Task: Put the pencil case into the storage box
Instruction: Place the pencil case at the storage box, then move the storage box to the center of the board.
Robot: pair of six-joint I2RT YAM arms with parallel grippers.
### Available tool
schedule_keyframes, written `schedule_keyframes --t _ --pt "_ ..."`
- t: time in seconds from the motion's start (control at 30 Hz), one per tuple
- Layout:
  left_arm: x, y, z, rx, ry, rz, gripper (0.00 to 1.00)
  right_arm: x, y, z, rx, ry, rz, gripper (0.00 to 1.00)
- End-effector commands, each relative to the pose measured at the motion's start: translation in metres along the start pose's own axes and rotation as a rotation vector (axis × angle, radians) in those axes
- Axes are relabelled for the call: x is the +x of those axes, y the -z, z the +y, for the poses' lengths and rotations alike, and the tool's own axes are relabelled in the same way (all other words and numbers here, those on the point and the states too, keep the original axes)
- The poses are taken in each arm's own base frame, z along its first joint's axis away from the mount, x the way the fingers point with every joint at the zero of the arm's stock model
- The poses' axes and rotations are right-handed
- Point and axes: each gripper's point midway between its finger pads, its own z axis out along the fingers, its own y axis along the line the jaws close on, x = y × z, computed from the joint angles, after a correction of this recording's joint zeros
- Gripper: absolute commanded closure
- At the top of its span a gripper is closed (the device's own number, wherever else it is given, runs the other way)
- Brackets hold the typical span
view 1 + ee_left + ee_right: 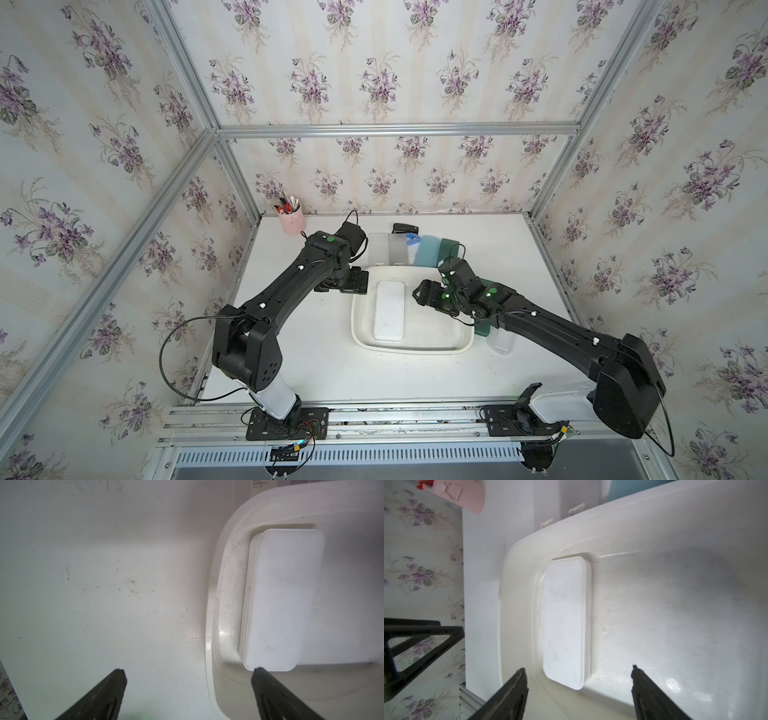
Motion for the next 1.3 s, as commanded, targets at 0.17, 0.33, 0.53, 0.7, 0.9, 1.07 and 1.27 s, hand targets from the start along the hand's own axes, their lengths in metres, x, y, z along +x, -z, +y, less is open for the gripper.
schedule_keyframes --t 0.17,0.33,0.53,0.7,0.9,1.07,1.27 --pt "0.004 -0.037 -0.008 0.019 -0.026 0.048 0.02 -0.019 0.022 -0.117 0.309 -0.109 -0.069 0.23" --pt "0.009 -0.058 -0.006 -0.008 -0.026 0.085 0.04 -0.018 -0.012 -0.117 0.279 -0.078 -0.005 0.39" --pt "0.007 -0.065 0.012 -0.058 -0.008 0.095 0.06 -0.032 -0.045 -0.092 0.185 -0.069 0.018 0.51" --pt "-0.003 -0.05 0.039 -0.117 0.02 0.053 0.06 -0.048 -0.066 -0.057 0.139 -0.017 0.046 0.52" --pt "-0.018 -0.028 0.06 -0.211 0.014 0.002 0.0 -0.056 -0.075 -0.043 0.165 -0.028 0.061 0.27" --pt "-0.027 -0.003 0.065 -0.226 0.045 -0.054 0.0 -0.062 -0.03 -0.082 0.36 -0.069 -0.024 0.11" --pt "-0.019 0.004 0.057 -0.163 0.087 -0.044 0.0 -0.049 -0.009 -0.152 0.495 -0.143 -0.018 0.01"
